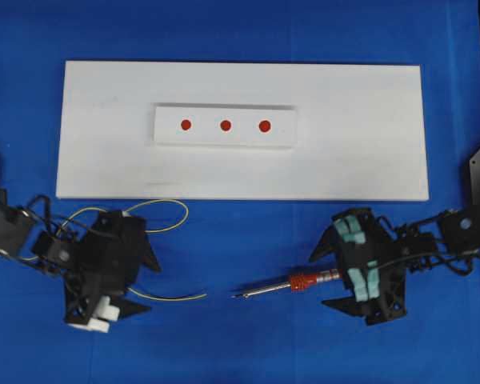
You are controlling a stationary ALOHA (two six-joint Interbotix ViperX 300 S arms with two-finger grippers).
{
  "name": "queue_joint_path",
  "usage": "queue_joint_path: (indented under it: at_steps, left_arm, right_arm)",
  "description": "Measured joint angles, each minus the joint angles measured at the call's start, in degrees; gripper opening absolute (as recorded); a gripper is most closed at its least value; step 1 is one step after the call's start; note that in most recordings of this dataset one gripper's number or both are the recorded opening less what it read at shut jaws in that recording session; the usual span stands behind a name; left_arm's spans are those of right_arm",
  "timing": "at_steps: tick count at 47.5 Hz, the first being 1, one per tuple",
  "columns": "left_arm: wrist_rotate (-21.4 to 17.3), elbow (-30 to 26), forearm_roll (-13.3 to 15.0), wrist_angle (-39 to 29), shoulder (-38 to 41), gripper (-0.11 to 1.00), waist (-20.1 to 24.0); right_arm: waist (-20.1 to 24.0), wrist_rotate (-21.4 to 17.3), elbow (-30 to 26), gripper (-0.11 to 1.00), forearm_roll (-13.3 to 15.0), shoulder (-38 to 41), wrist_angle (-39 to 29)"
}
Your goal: Touch the tip of the soldering iron to the tip of the solder at the mark.
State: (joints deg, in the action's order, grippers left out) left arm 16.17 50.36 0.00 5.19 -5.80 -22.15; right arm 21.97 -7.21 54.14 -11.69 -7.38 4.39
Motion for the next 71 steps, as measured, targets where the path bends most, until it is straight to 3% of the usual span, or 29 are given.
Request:
queue_joint_path:
  at_steps: [14, 24, 37, 50, 61, 71]
  left_arm:
    - [-8.0, 0.4, -0.1, -8.0, -16.6, 0.69, 7.3]
    - [-14.0, 2.7, 0.0, -8.7, -27.9, 0.69, 14.4]
    - [-18.7, 8.1, -0.1, -10.2, -43.9, 0.68, 22.9]
    - [-19.2, 18.7, 0.0, -10.9, -55.7, 0.68, 28.5]
    - [-18.2, 25.5, -0.1, -10.8, -62.8, 0.68, 28.9]
    - [-17.6, 29.2, -0.1, -8.0, -64.2, 0.68, 28.9]
  right_arm:
    - [-9.2, 2.1, -0.3, 0.81, 6.0, -22.1, -13.3]
    - [-18.3, 2.2, 0.7, 0.81, 11.0, -35.2, -17.1]
    - [-27.2, 2.2, 2.5, 0.81, 14.8, -45.4, -21.7]
    - [-30.8, 1.8, 10.8, 0.80, 15.0, -49.5, -19.6]
    - [-31.1, 1.6, 16.3, 0.77, 12.8, -49.7, -14.9]
    - [-31.0, 1.5, 19.2, 0.75, 11.5, -47.5, -8.2]
